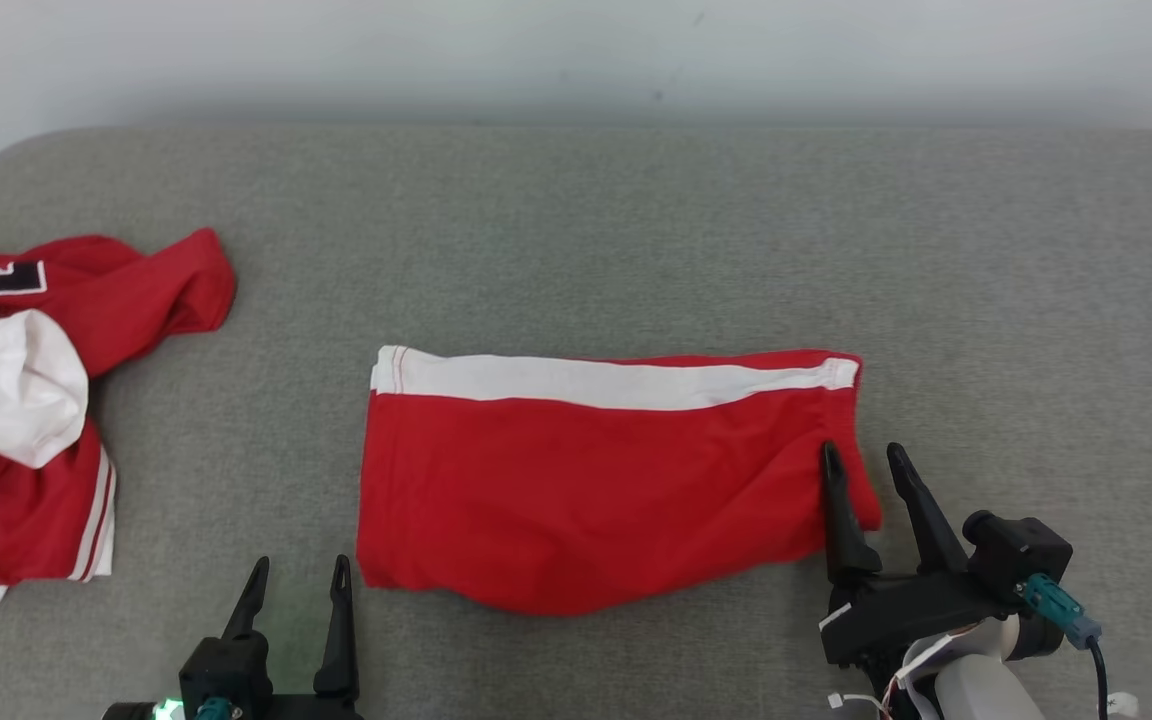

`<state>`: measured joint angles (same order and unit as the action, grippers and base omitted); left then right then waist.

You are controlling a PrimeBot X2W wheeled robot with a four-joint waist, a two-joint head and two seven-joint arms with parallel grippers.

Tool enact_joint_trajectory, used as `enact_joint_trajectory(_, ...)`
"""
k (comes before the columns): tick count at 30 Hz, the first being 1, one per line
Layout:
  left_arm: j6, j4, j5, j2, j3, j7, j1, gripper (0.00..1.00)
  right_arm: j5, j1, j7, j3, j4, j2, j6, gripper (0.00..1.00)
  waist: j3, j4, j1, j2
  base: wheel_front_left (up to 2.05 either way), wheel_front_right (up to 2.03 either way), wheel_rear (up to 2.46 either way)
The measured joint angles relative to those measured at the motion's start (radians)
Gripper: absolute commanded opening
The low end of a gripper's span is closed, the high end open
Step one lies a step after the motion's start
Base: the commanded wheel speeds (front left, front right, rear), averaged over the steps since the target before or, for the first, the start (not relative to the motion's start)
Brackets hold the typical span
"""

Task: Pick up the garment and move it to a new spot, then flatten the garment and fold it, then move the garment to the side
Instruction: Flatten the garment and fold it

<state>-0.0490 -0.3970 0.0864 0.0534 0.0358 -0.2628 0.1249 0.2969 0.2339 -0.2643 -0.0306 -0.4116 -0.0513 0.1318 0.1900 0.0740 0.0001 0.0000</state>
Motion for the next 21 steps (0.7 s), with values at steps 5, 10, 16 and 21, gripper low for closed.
enact_joint_trajectory(5, -0.003, -0.001, 0.000, -0.001, 0.006, 0.000, 0.002, 1.00, 0.021, 0.015, 0.000, 0.028, -0.081, 0.000, 0.000, 1.00, 0.028, 0.033, 0.0000, 0.0001, 0.00, 0.00, 0.00)
enact_joint_trajectory(10, -0.012, -0.003, -0.001, -0.002, 0.021, 0.000, 0.011, 1.00, 0.044, 0.036, -0.001, 0.054, -0.141, 0.000, 0.000, 1.00, 0.050, 0.049, 0.0000, 0.0000, 0.00, 0.00, 0.00)
enact_joint_trajectory(16, -0.014, -0.005, -0.001, -0.002, 0.037, 0.000, 0.017, 1.00, 0.092, 0.057, -0.005, 0.018, -0.186, -0.004, 0.000, 0.78, 0.054, 0.050, -0.0001, -0.0001, 0.00, 0.00, 0.00)
enact_joint_trajectory(21, -0.020, -0.007, -0.001, -0.002, 0.053, 0.000, 0.019, 1.00, 0.146, 0.074, -0.006, -0.009, -0.214, -0.008, 0.000, 0.00, 0.050, 0.048, -0.0001, -0.0001, 0.00, 0.00, 0.00)
